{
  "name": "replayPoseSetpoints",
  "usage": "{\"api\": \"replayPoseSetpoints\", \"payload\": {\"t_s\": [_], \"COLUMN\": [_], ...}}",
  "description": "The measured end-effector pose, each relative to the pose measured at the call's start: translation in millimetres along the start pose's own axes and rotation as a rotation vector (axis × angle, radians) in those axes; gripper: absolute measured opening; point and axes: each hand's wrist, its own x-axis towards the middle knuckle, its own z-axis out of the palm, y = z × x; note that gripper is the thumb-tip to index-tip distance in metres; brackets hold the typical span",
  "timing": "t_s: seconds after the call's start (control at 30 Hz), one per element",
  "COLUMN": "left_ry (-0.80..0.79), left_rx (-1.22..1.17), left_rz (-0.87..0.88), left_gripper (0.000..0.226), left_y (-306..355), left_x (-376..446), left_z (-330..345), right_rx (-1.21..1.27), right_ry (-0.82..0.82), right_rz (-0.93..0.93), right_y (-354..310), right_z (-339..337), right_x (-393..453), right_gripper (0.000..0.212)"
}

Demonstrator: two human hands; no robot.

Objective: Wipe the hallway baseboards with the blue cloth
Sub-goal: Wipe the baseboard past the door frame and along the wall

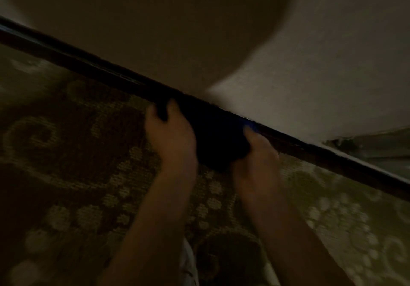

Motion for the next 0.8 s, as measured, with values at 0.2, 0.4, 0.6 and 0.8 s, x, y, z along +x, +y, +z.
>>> {"api": "replayPoseSetpoints", "payload": {"t_s": [0.2, 0.4, 0.6, 0.8], "left_ry": [-0.018, -0.568, -0.114, -0.4], "left_rx": [-0.098, 0.109, -0.181, 0.041], "left_rz": [-0.114, -0.2, -0.239, -0.175], "left_gripper": [0.044, 0.035, 0.033, 0.029], "left_y": [18, 2, 47, 55], "left_x": [39, -8, 48, 65], "left_z": [-19, -29, -68, -70], "right_rx": [-0.175, -0.117, -0.261, -0.135], "right_ry": [0.004, 0.338, 0.131, 0.081], "right_rz": [0.065, -0.084, 0.042, -0.022], "right_y": [10, -14, 45, 28], "right_z": [39, 9, 84, 68], "right_x": [0, 13, -6, -7], "right_gripper": [0.032, 0.034, 0.017, 0.032]}}
